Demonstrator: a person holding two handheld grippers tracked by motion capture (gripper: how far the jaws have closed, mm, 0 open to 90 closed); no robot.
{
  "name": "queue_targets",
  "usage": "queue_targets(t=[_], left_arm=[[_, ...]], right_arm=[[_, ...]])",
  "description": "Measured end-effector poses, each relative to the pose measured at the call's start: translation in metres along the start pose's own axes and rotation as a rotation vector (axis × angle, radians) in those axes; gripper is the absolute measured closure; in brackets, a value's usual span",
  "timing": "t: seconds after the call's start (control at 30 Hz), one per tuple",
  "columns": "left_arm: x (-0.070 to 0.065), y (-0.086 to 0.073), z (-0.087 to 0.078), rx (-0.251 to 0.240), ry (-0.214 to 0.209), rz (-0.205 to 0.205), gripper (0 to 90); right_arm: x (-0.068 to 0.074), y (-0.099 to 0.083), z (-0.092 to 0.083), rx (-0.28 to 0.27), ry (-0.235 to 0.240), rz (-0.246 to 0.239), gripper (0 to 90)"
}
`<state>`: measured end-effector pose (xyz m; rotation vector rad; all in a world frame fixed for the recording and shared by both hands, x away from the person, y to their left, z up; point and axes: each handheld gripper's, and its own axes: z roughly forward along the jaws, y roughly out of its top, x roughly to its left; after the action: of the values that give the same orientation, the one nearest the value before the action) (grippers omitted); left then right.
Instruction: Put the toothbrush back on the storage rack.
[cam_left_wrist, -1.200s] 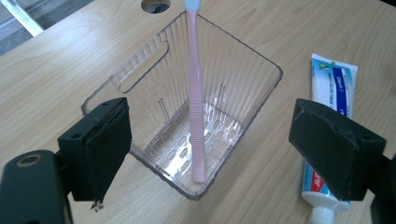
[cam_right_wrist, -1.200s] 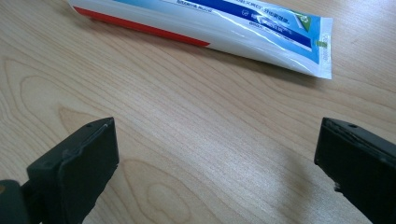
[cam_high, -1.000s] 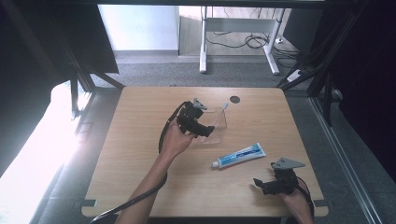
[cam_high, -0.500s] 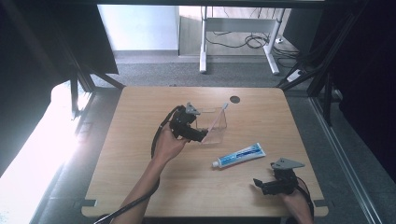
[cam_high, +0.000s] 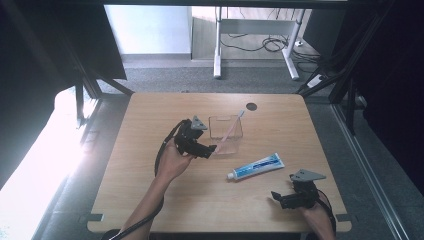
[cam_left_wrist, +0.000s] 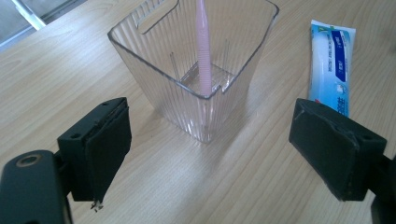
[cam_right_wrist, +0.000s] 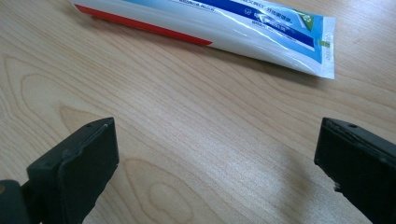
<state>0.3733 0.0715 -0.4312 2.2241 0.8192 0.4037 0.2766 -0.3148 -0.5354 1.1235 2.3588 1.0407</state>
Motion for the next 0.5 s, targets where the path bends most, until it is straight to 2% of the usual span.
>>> queue_targets(t=[0.27, 0.47, 0.5], left_arm=[[-0.002, -0.017, -0.006, -0.011, -0.009, 0.003, 13.3], [-0.006, -0.032, -0.011, -0.018, 0.002, 0.010, 13.4], [-0.006, -0.038, -0.011, -0.027, -0.002, 0.014, 13.4]], right_arm=[[0.000, 0.000, 0.001, 0.002, 0.000, -0.003, 0.0], [0.001, 0.000, 0.001, 0.003, -0.001, -0.003, 0.0], [0.001, 0.000, 0.001, 0.004, 0.000, -0.002, 0.0]])
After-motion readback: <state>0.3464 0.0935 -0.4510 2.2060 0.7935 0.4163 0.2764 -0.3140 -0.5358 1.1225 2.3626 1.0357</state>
